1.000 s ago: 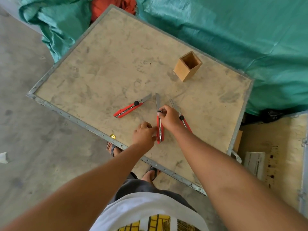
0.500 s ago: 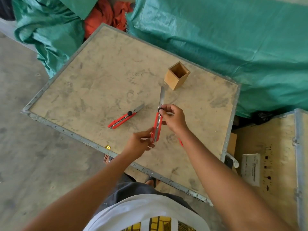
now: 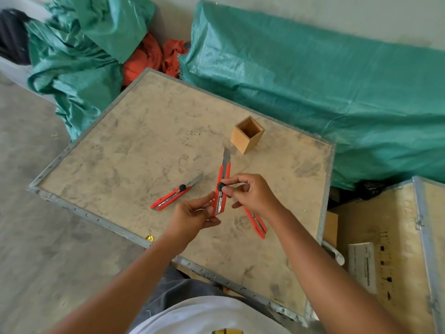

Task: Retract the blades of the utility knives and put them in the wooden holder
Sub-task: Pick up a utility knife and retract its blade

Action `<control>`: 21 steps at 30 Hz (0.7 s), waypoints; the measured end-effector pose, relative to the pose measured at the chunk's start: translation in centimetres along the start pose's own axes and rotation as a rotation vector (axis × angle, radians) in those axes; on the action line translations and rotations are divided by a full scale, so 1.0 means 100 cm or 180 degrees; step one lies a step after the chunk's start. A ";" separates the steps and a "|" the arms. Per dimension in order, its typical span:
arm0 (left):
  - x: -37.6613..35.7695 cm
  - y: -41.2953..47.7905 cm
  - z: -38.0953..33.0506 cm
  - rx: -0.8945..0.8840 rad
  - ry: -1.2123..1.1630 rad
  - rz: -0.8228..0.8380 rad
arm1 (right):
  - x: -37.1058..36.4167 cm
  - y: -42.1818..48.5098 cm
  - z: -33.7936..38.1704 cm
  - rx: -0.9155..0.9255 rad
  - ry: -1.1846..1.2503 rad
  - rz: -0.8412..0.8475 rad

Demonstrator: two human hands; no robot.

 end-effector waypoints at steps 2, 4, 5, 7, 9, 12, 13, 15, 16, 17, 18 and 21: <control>-0.001 -0.001 -0.003 -0.0037 0.0004 0.0010 | -0.001 -0.002 0.003 0.0051 -0.0126 0.0046; -0.001 0.000 -0.005 -0.0057 -0.0002 0.0025 | -0.002 -0.005 0.006 0.0154 -0.0324 0.0134; -0.002 0.001 -0.006 -0.0063 0.0008 0.0031 | -0.003 -0.007 0.008 0.0190 -0.0407 0.0169; -0.002 0.001 -0.008 -0.0051 0.0052 0.0037 | -0.003 -0.010 0.009 0.0229 -0.0513 0.0198; -0.003 0.000 -0.010 -0.0032 0.0083 0.0053 | -0.002 -0.010 0.011 0.0294 -0.0629 0.0178; -0.004 0.002 -0.015 -0.0099 0.0181 0.0122 | -0.002 -0.012 0.014 0.0411 -0.0742 0.0181; -0.004 0.003 -0.017 -0.0142 0.0223 0.0141 | -0.002 -0.013 0.016 0.0456 -0.0744 0.0129; -0.005 0.005 -0.020 -0.0196 0.0291 0.0156 | -0.001 -0.015 0.017 0.0542 -0.0772 -0.0113; -0.005 0.005 -0.021 -0.0205 0.0319 0.0158 | 0.000 -0.016 0.018 0.0589 -0.0801 -0.0251; -0.006 0.005 -0.022 -0.0212 0.0344 0.0162 | 0.001 -0.017 0.020 0.0625 -0.0833 -0.0358; -0.007 0.005 -0.022 -0.0221 0.0362 0.0167 | 0.002 -0.018 0.019 0.0629 -0.0854 -0.0413; -0.009 0.006 -0.025 -0.0259 0.0344 0.0154 | 0.004 -0.020 0.020 0.0547 -0.0724 -0.0280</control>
Point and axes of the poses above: each hand's wrist, its own y-axis towards the middle knuckle, its own x-axis out of the back of the hand, z = x × y, the point moved 7 cm from there along y, towards the middle knuckle, and after that the axes turned 5 degrees about -y, right-handed, at the moved point
